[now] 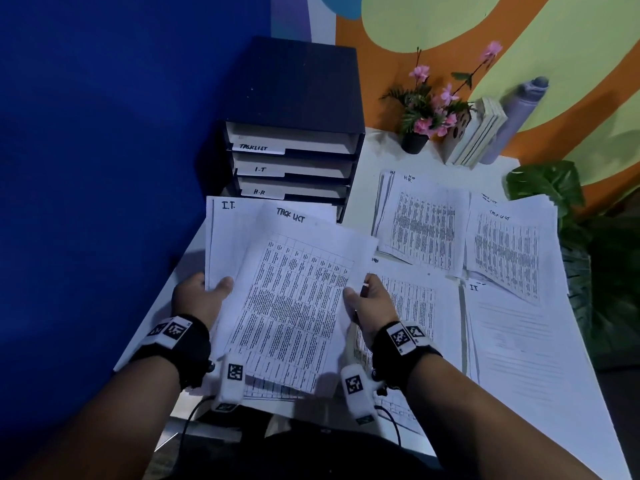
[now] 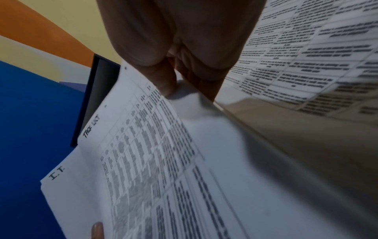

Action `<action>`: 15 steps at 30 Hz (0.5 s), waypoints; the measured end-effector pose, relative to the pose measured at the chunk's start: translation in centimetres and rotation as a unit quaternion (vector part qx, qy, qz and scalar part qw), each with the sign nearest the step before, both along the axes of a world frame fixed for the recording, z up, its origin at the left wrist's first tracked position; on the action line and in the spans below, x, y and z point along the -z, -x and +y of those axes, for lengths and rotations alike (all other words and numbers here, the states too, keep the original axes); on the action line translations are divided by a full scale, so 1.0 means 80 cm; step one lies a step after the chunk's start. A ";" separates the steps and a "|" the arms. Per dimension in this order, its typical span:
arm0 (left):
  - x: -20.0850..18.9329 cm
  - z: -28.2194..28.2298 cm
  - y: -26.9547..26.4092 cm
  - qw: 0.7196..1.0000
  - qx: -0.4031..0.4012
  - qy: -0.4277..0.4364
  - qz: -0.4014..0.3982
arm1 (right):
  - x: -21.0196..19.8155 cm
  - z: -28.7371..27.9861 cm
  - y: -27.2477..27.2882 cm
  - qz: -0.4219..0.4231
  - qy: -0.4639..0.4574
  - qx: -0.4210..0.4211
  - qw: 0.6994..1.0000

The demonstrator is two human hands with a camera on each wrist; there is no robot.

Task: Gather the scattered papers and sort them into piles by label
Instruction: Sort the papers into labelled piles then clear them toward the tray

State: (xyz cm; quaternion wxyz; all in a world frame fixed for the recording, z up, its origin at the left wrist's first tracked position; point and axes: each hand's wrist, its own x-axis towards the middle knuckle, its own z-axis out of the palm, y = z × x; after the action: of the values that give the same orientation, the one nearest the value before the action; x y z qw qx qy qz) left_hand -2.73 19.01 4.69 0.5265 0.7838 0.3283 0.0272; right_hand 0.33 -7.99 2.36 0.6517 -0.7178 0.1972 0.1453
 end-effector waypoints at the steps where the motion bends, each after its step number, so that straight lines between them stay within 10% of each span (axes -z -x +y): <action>1: -0.006 -0.005 -0.003 1.000 0.001 0.014 -0.014 | -0.003 0.002 -0.003 -0.002 0.012 -0.003 1.000; 8: -0.051 -0.055 -0.021 0.992 0.088 0.011 -0.089 | -0.055 -0.017 -0.027 -0.137 0.041 0.117 0.983; 15: -0.055 -0.100 -0.039 0.994 0.000 0.012 -0.107 | -0.062 -0.065 -0.008 -0.110 0.037 0.013 0.993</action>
State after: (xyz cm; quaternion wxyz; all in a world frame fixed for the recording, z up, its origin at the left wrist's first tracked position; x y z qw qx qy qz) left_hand 0.41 10.98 9.09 0.5677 0.7701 0.2708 0.1068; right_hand 0.97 -13.16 7.31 0.6444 -0.7503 0.1389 0.0497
